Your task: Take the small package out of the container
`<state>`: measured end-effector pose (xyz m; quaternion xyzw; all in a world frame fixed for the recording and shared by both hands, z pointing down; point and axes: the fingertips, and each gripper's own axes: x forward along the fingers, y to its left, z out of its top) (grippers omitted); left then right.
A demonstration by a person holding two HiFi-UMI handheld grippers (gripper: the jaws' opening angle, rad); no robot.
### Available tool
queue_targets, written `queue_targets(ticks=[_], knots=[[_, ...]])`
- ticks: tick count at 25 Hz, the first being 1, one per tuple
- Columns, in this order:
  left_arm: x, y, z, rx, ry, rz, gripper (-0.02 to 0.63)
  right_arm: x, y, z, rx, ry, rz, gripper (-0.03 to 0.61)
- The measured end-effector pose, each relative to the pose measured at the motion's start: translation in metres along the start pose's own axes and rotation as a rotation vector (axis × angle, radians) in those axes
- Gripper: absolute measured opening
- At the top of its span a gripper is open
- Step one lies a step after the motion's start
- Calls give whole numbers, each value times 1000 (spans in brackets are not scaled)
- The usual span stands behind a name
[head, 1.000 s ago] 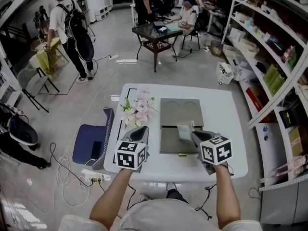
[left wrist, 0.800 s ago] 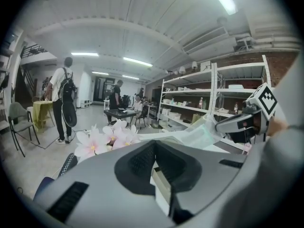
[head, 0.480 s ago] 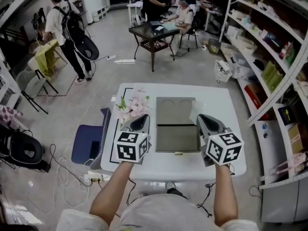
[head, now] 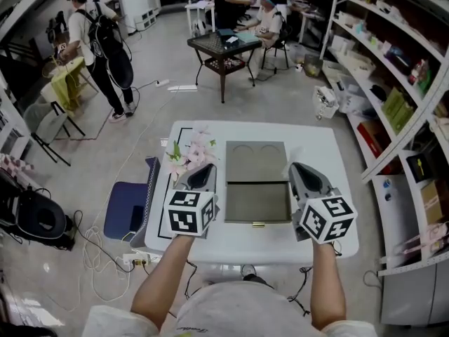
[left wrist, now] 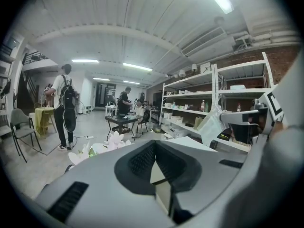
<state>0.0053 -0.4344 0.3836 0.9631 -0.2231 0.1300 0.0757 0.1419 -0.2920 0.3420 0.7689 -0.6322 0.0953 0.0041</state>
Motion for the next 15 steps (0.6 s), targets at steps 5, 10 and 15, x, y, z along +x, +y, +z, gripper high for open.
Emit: queue_targets(ticks=[5, 10, 15], knots=[[1, -1, -4, -7, 6, -7, 2, 2, 0, 0, -3, -6, -2, 6], [1, 0, -4, -10, 7, -2, 2, 4, 1, 2, -4, -13, 3, 6], [1, 0, -5, -11, 9, 0, 2, 6, 1, 0, -6, -8, 7, 6]])
